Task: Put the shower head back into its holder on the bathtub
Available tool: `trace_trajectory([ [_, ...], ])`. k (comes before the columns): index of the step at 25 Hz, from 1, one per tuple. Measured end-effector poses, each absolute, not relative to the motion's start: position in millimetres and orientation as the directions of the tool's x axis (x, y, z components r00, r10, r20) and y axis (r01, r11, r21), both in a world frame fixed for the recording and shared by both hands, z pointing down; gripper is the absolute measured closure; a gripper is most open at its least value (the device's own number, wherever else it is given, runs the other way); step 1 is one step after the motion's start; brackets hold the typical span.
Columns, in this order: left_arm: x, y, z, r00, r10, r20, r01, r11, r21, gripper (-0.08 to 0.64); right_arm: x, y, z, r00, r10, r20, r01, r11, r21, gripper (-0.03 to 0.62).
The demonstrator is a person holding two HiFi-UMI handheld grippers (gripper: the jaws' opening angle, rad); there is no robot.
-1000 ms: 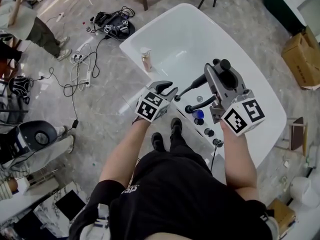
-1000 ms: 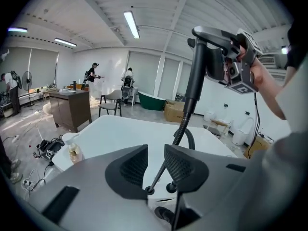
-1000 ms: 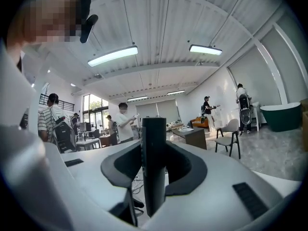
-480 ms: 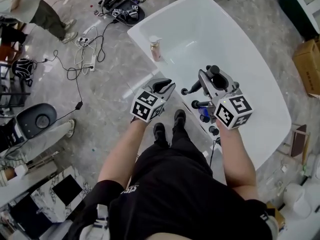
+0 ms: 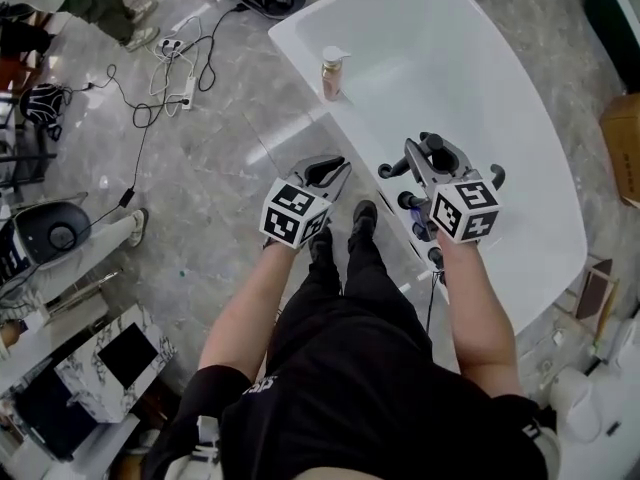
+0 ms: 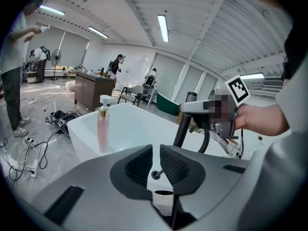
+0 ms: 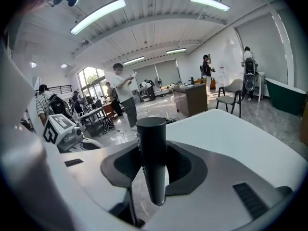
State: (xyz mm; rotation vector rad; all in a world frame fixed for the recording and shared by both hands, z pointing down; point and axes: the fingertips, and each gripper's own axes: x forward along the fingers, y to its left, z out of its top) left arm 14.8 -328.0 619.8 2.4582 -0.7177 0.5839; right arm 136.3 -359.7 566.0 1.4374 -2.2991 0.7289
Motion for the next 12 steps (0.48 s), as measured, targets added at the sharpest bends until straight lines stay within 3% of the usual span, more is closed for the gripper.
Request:
trace_trajectory([
  [12, -3, -345, 686, 0.774, -0.366, 0.517, -0.605, -0.670, 0.431, 0.505, 124, -371, 679, -0.366, -0.605, 0.707, -0.924, 0.329, -0.197, 0.453],
])
